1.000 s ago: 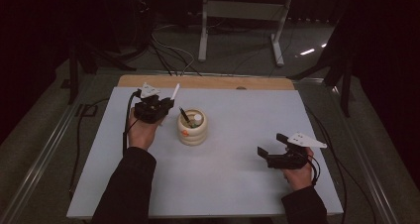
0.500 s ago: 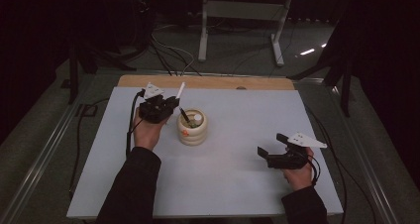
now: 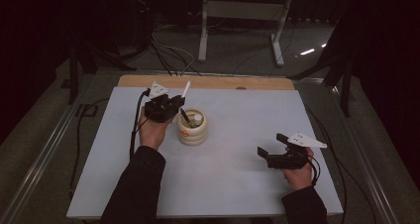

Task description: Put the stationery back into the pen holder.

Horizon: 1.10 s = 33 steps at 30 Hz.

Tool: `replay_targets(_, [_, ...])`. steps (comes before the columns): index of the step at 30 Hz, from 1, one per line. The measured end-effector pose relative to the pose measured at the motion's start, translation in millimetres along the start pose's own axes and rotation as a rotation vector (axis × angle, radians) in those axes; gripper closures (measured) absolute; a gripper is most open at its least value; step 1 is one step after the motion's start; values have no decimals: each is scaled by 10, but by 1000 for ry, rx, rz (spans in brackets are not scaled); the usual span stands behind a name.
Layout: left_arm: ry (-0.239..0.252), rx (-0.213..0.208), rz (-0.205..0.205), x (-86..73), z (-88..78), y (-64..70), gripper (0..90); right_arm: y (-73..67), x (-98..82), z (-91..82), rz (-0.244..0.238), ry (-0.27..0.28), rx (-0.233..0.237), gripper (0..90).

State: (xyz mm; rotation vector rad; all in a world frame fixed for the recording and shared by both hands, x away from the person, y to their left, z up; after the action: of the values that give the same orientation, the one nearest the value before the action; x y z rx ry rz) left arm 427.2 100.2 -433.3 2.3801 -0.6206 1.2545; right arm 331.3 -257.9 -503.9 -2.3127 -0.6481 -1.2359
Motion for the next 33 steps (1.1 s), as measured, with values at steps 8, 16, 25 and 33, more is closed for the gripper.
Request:
replay_targets(8, [4, -16, -2, 11, 51, 35, 793, 0, 0, 0, 0, 0, 1, 4])
replay_targets(16, [9, -22, -3, 18, 92, 53, 794, 0, 1, -3, 1, 1, 1, 4])
replay_targets(25, [22, -34, -3, 22, 141, 100, 793, -1, 1, -1, 0, 1, 2, 4])
replay_targets(33, [28, -38, -3, 16, 174, 124, 793, 0, 1, -2, 0, 1, 2, 4])
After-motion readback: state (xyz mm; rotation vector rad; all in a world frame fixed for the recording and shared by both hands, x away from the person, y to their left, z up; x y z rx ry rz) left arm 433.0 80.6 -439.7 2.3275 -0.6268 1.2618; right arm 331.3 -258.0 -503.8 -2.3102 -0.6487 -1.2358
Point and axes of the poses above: each handheld gripper's, and its own axes: z roughly forward along the jaws, x roughly out of its top, y roughly to its right, the point moved 5 cm from there along z, roughly forward along the jaws, and after that the axes turned 6 degrees about -y, right-handed, at the moved point
